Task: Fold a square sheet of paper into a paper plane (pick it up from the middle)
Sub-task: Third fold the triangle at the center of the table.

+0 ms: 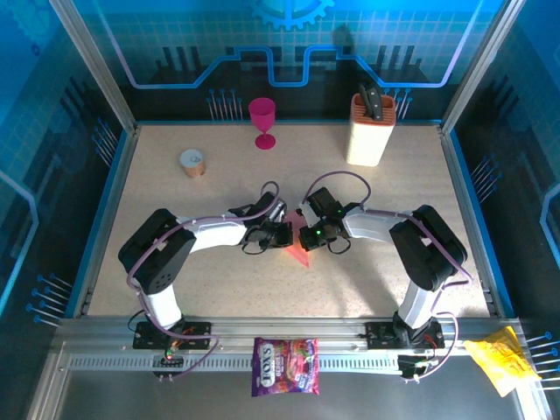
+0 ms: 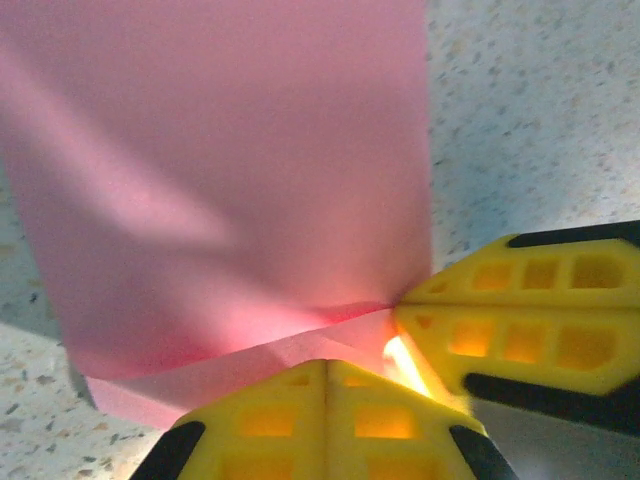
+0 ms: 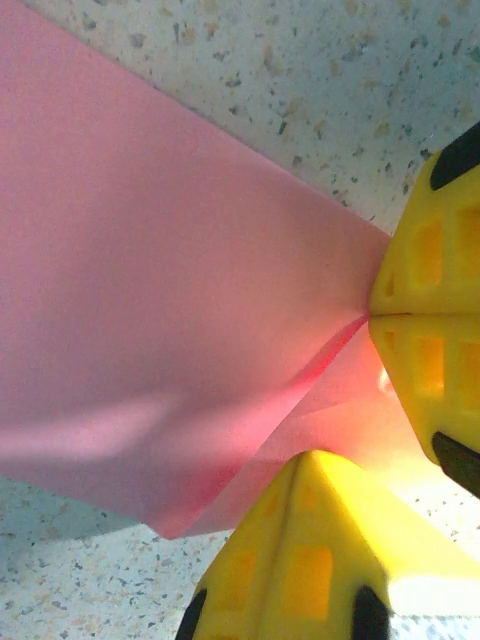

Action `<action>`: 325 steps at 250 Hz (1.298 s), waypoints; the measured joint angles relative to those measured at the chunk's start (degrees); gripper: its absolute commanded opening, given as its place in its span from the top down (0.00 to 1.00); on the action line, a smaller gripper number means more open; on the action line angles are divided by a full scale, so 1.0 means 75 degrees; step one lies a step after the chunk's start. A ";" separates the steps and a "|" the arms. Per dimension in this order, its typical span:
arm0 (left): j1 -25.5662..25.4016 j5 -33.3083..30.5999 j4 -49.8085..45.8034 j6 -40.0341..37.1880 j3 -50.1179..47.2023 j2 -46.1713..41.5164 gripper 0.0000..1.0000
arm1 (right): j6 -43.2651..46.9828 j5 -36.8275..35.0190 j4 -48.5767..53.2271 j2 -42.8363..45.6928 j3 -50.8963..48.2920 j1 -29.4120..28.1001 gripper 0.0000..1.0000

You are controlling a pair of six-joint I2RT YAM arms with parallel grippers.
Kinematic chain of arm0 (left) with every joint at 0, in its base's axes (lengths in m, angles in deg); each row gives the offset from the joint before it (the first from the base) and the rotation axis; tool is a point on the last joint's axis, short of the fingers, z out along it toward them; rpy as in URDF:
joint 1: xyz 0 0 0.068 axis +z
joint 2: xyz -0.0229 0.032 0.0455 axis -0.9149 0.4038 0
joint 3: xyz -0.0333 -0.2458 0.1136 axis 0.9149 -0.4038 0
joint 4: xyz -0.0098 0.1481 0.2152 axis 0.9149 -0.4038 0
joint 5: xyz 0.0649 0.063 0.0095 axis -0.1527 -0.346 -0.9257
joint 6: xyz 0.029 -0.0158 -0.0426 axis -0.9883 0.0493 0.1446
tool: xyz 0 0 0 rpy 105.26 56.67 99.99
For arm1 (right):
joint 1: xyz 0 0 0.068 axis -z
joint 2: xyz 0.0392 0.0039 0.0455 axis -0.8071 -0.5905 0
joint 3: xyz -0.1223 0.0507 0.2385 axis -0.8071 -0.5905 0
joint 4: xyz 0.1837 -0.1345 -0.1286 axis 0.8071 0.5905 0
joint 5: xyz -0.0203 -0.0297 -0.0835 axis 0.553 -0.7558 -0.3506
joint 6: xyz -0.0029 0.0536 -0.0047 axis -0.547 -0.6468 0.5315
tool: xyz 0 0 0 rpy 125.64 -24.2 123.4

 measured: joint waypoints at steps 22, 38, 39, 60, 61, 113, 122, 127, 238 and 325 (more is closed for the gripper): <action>0.0000 -0.0003 0.0032 0.0000 -0.0076 0.0055 1.00 | 0.0000 0.0000 0.0000 0.0000 0.0000 0.0000 1.00; 0.0000 -0.0006 0.0085 0.0000 -0.0111 0.0070 1.00 | 0.0000 0.0000 0.0000 0.0000 0.0000 0.0000 1.00; 0.0000 -0.0006 0.0087 0.0000 -0.0114 0.0073 1.00 | 0.0000 0.0000 0.0000 0.0000 0.0000 0.0000 1.00; 0.0000 -0.0050 0.0152 0.0000 -0.0149 0.0111 1.00 | 0.0000 0.0000 -0.0006 0.0000 -0.0003 0.0000 1.00; 0.0000 -0.0052 0.0157 0.0000 -0.0152 0.0114 1.00 | 0.0000 0.0000 -0.0006 0.0000 -0.0003 0.0000 1.00; 0.0000 -0.0055 0.0326 0.0000 -0.0239 0.0125 1.00 | 0.0000 0.0000 -0.0015 -0.0003 -0.0003 0.0000 1.00; 0.0000 -0.0055 0.0376 0.0000 -0.0271 0.0122 1.00 | 0.0000 0.0000 -0.0017 -0.0006 -0.0003 0.0000 1.00; 0.0000 -0.0055 0.0405 0.0000 -0.0286 0.0119 1.00 | 0.0000 0.0003 -0.0017 -0.0006 -0.0003 0.0000 1.00; -0.0003 -0.0128 0.0323 -0.0178 -0.0254 0.0079 1.00 | 0.0000 0.0006 -0.0026 -0.0006 -0.0003 0.0000 1.00; -0.0003 -0.0140 0.0612 -0.0195 -0.0411 0.0073 1.00 | -0.0055 0.0064 0.0289 0.0003 0.0146 0.0006 0.85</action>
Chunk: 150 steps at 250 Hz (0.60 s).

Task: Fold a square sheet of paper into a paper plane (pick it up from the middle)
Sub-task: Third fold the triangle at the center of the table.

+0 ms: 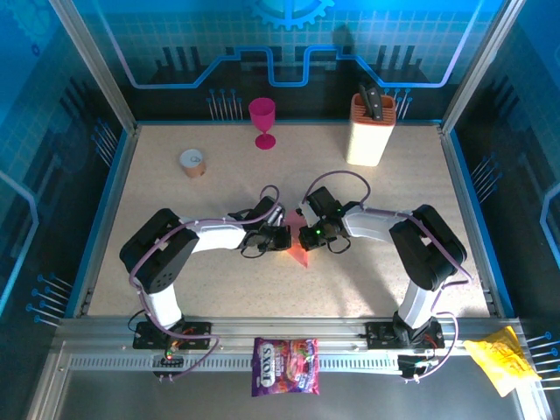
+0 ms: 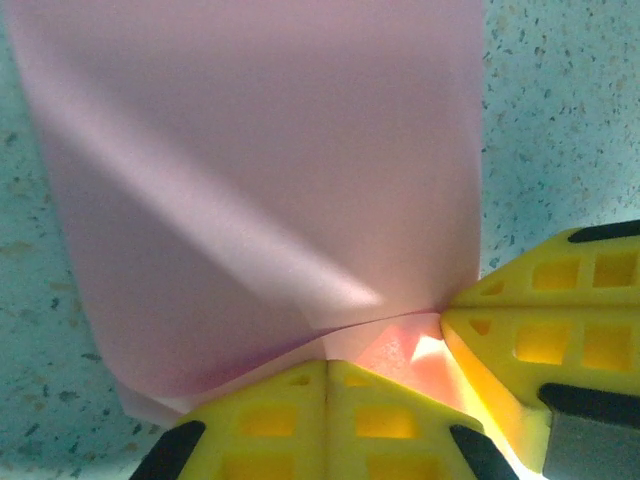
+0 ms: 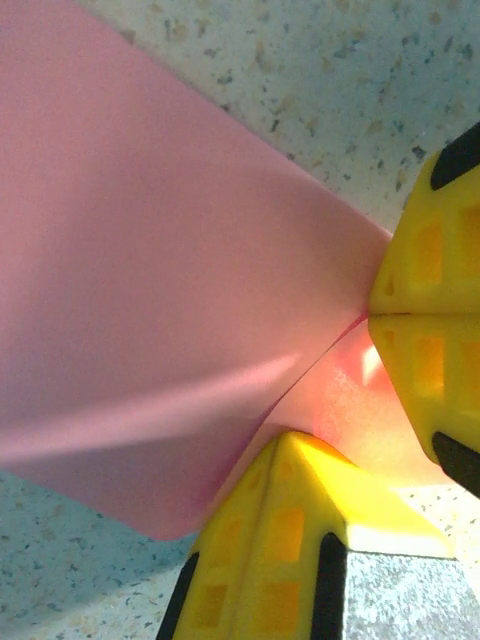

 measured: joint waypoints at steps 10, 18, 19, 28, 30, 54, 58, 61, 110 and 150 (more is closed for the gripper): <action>0.0000 0.0000 0.0052 0.0003 -0.0029 -0.0003 1.00 | -0.0020 0.0026 0.0096 0.0006 0.0026 0.0000 0.79; 0.0000 0.0003 0.0102 0.0009 -0.0052 -0.0009 1.00 | -0.0038 0.0064 0.0163 0.0038 0.0038 0.0012 0.75; 0.0000 0.0000 0.0105 0.0012 -0.0055 -0.0009 1.00 | -0.0058 0.0064 0.0169 0.0041 0.0041 0.0012 0.75; 0.0000 0.0000 0.0143 0.0017 -0.0073 -0.0009 1.00 | -0.0117 0.0076 0.0268 0.0128 0.0041 0.0023 0.73; 0.0000 0.0000 0.0157 0.0020 -0.0079 -0.0009 1.00 | -0.0143 0.0073 0.0300 0.0154 0.0041 0.0026 0.72; 0.0000 0.0003 0.0254 0.0023 -0.0117 -0.0009 1.00 | -0.0236 0.0114 0.0481 0.0565 0.0041 0.0044 0.72; 0.0000 0.0003 0.0268 0.0023 -0.0119 -0.0009 1.00 | -0.0271 0.0119 0.0495 0.0673 0.0038 0.0044 0.73; 0.0000 0.0003 0.0274 0.0023 -0.0125 -0.0009 1.00 | -0.0286 0.0134 0.0501 0.0740 0.0038 0.0044 0.73; 0.0000 0.0003 0.0399 0.0026 -0.0163 -0.0009 1.00 | -0.0833 0.0358 0.0262 0.1897 -0.0437 -0.0032 0.94; 0.0000 0.0000 0.0463 0.0026 -0.0198 -0.0009 1.00 | -0.1396 0.0507 -0.0047 0.2037 -0.1087 -0.0560 1.00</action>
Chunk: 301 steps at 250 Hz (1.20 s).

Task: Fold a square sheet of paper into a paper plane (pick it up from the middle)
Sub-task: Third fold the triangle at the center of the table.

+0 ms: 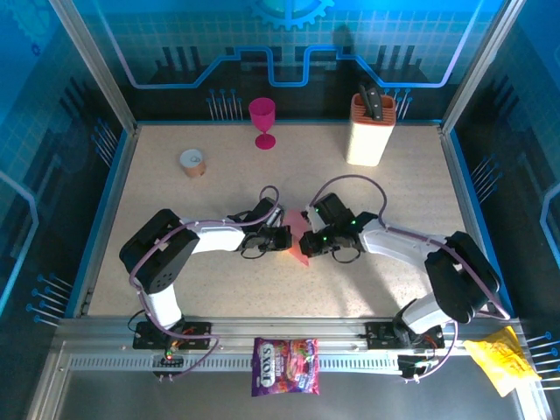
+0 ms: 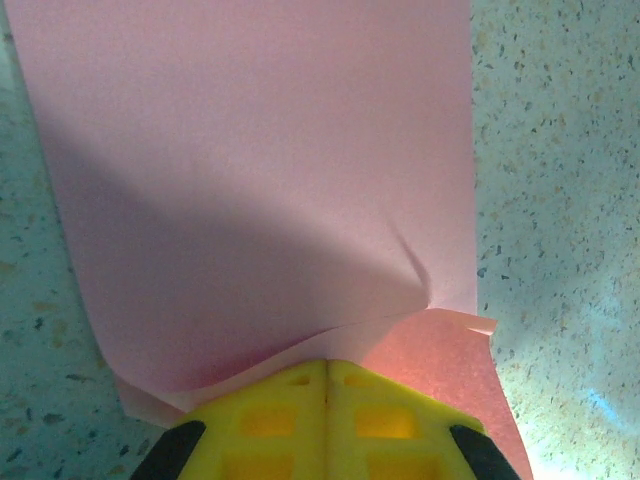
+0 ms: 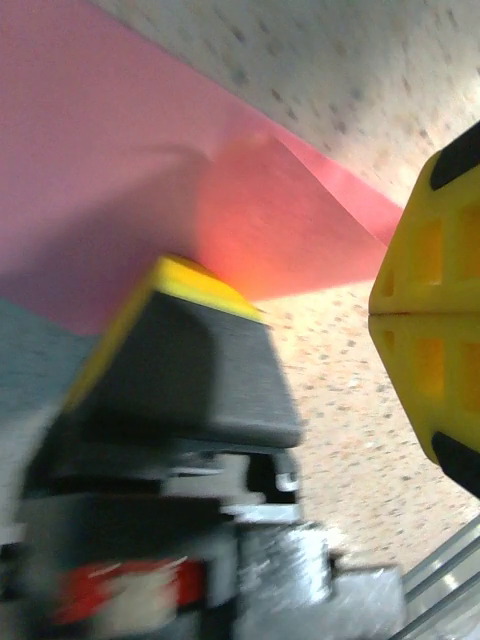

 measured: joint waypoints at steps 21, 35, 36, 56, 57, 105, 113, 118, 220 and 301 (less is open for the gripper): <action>0.0000 0.0000 0.0006 0.0000 0.0000 0.0000 1.00 | -0.0221 0.0012 -0.0125 -0.0064 -0.0160 -0.0315 1.00; 0.0000 0.0000 0.0009 0.0000 -0.0003 0.0000 1.00 | -0.0358 0.0012 -0.0256 -0.0172 -0.0172 -0.0475 1.00; 0.0000 0.0000 0.0009 0.0000 -0.0003 0.0000 1.00 | -0.0367 0.0012 -0.0271 -0.0181 -0.0172 -0.0484 1.00; 0.0000 0.0000 0.0012 0.0000 -0.0006 0.0000 1.00 | -0.0504 0.0026 -0.0487 -0.0376 -0.0172 -0.0618 1.00; 0.0000 0.0000 0.0012 0.0000 -0.0006 0.0000 1.00 | -0.0507 0.0026 -0.0495 -0.0385 -0.0172 -0.0624 1.00; 0.0000 0.0000 0.0012 0.0000 -0.0006 0.0000 1.00 | -0.0644 0.0003 -0.0772 -0.0842 -0.0169 -0.0664 1.00; 0.0000 0.0000 0.0012 0.0000 -0.0006 0.0000 1.00 | -0.0644 0.0003 -0.0784 -0.0901 -0.0169 -0.0662 1.00; 0.0000 0.0000 0.0012 0.0000 -0.0006 0.0000 1.00 | -0.0644 0.0003 -0.0784 -0.0930 -0.0169 -0.0653 1.00; 0.0000 0.0000 0.0015 0.0000 -0.0006 0.0003 1.00 | -0.0644 0.0172 -0.1081 -0.0991 -0.0201 -0.0169 1.00; 0.0000 0.0000 0.0015 0.0000 -0.0006 0.0003 1.00 | -0.0906 0.0804 -0.1585 -0.0991 -0.0455 0.0003 1.00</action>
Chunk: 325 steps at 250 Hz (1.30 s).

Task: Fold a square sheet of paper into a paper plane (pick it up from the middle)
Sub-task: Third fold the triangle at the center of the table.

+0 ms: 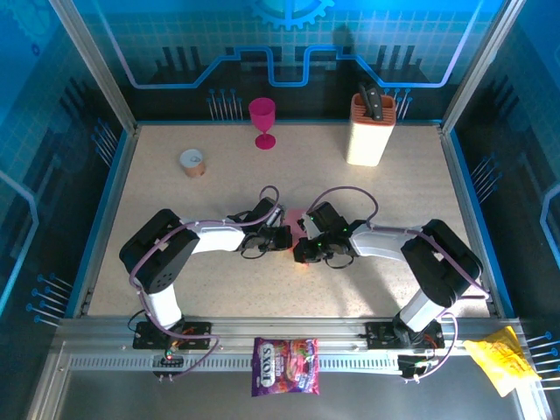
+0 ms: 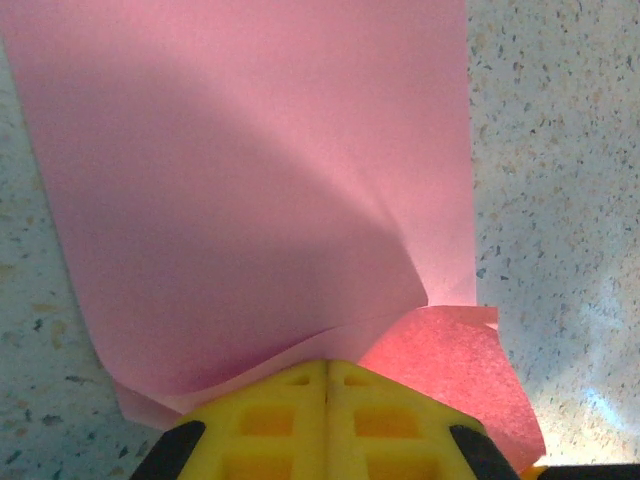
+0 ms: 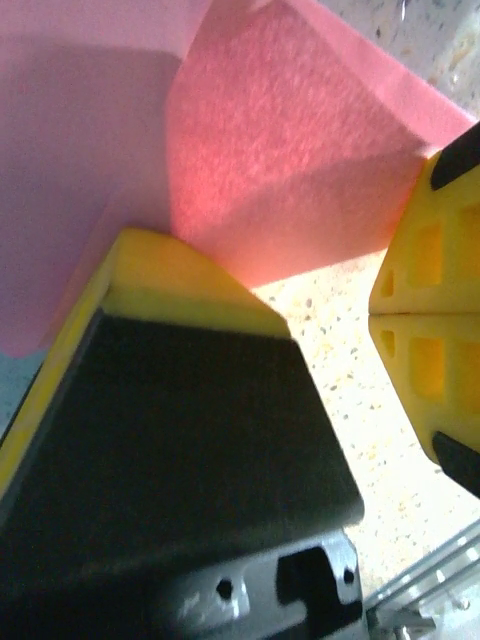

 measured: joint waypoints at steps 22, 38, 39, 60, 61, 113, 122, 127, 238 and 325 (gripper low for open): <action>0.0000 0.0000 0.0003 -0.0003 0.0000 0.0000 1.00 | -0.0055 0.0087 -0.0085 0.0000 0.0000 0.0000 1.00; 0.0000 0.0000 0.0003 -0.0003 0.0000 0.0000 1.00 | -0.0085 0.0099 -0.0093 0.0000 0.0000 0.0000 1.00; 0.0000 0.0000 0.0000 -0.0003 0.0000 0.0000 1.00 | -0.0082 0.0102 -0.0093 0.0000 0.0000 0.0000 1.00; 0.0000 0.0000 0.0003 -0.0003 0.0000 0.0000 1.00 | -0.0093 0.0154 -0.0119 0.0000 0.0000 0.0017 1.00; 0.0000 0.0000 0.0003 -0.0003 0.0000 0.0000 1.00 | -0.0099 0.0160 -0.0122 0.0000 0.0000 0.0020 1.00; 0.0000 0.0000 0.0012 -0.0003 0.0000 0.0006 1.00 | -0.0114 0.0204 -0.0402 -0.0137 -0.0181 0.0128 1.00; 0.0000 0.0000 0.0012 -0.0003 0.0000 0.0006 1.00 | -0.0114 0.0201 -0.0440 -0.0175 -0.0248 0.0154 1.00; 0.0000 0.0000 0.0012 -0.0003 0.0000 0.0006 1.00 | -0.0114 0.0204 -0.0452 -0.0198 -0.0280 0.0172 1.00; -0.0020 -0.0143 0.0026 0.0204 -0.0017 -0.0012 1.00 | -0.0323 0.0664 -0.1297 -0.0321 -0.0796 0.0466 1.00; -0.0090 -0.0924 -0.0195 0.0801 -0.0291 -0.0391 1.00 | -0.0845 0.1492 -0.2425 -0.0629 -0.1183 0.0886 1.00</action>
